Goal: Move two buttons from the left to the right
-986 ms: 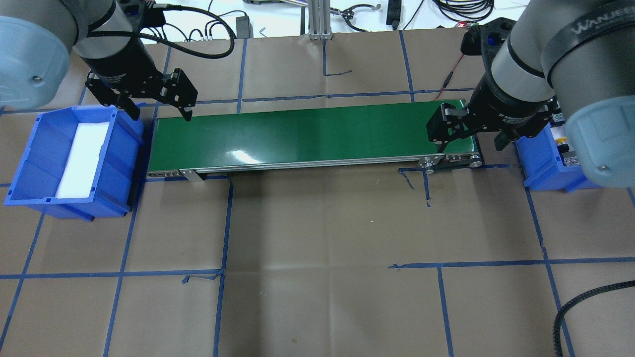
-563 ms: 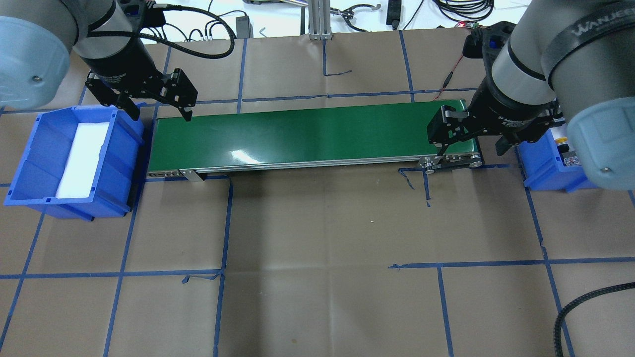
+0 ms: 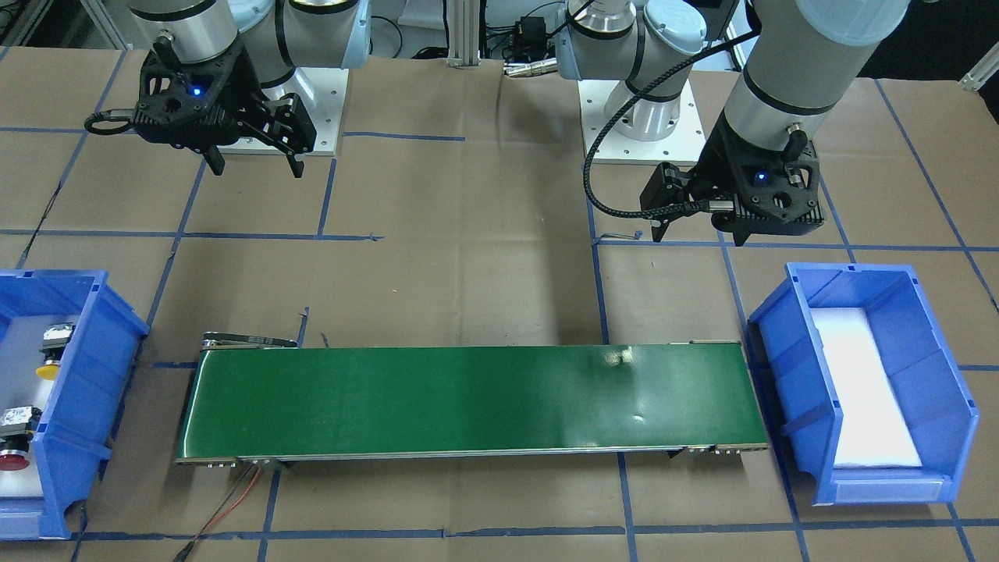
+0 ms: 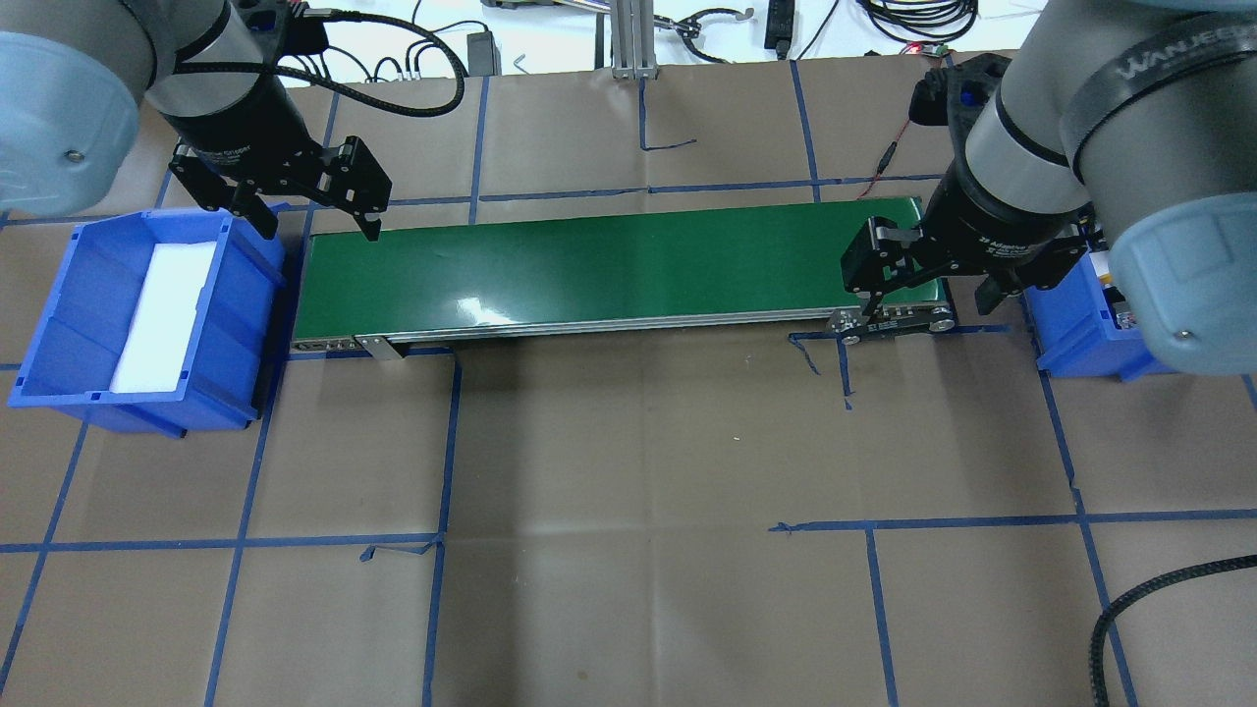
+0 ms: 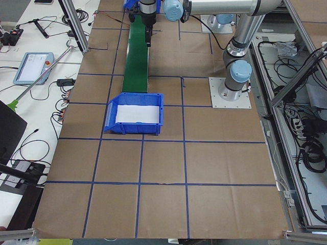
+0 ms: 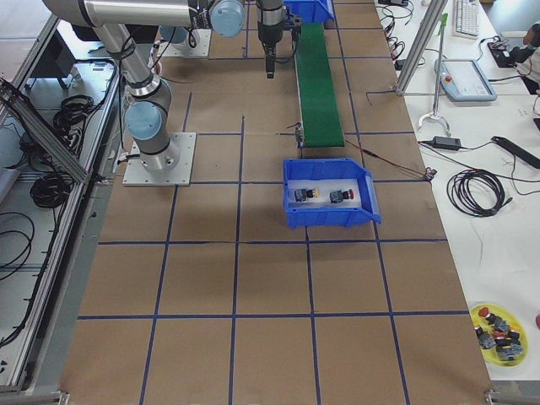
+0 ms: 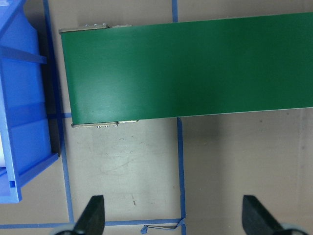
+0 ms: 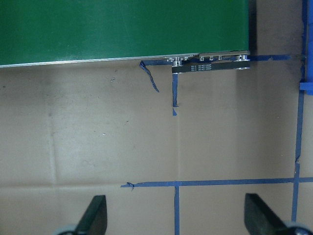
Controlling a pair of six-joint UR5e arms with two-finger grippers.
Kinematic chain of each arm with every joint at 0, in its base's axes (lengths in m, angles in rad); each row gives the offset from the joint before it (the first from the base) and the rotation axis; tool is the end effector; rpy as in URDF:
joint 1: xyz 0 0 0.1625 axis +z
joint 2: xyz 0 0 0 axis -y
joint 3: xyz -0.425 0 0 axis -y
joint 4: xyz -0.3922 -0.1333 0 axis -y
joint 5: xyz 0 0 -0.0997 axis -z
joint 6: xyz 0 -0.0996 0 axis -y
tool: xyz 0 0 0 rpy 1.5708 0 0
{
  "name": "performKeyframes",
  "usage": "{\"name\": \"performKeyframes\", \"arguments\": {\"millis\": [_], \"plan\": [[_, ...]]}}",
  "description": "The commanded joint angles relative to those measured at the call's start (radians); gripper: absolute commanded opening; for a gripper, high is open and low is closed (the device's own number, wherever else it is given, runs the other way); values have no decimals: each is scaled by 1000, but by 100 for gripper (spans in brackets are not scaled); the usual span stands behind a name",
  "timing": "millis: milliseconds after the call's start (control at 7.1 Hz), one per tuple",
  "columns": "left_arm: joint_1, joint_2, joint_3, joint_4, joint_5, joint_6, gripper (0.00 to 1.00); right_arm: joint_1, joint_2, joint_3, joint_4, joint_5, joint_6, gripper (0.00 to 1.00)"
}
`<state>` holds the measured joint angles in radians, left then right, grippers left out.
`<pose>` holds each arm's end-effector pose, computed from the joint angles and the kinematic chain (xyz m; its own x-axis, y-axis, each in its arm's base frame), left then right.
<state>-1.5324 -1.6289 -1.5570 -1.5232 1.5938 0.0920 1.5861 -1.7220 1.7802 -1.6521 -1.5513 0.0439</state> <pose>-0.1111 -0.5212 0.4702 -0.9983 0.0535 -0.0232 0.0536 0.9986 -0.0012 0.1418 -0.4274 0.4626 -0.9994 0.0281 -0.0205 0.0286 0.9993 -0.0222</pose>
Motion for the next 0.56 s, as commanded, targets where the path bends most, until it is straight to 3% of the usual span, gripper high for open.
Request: {"name": "performKeyframes", "arguments": {"millis": [0,423], "plan": [[0,0,0,1,0,0,100,-5,7,1,-3,-1,-1,100],[0,1,0,0,1,0,100,-5,9,2,-6,-3,4,100]]}}
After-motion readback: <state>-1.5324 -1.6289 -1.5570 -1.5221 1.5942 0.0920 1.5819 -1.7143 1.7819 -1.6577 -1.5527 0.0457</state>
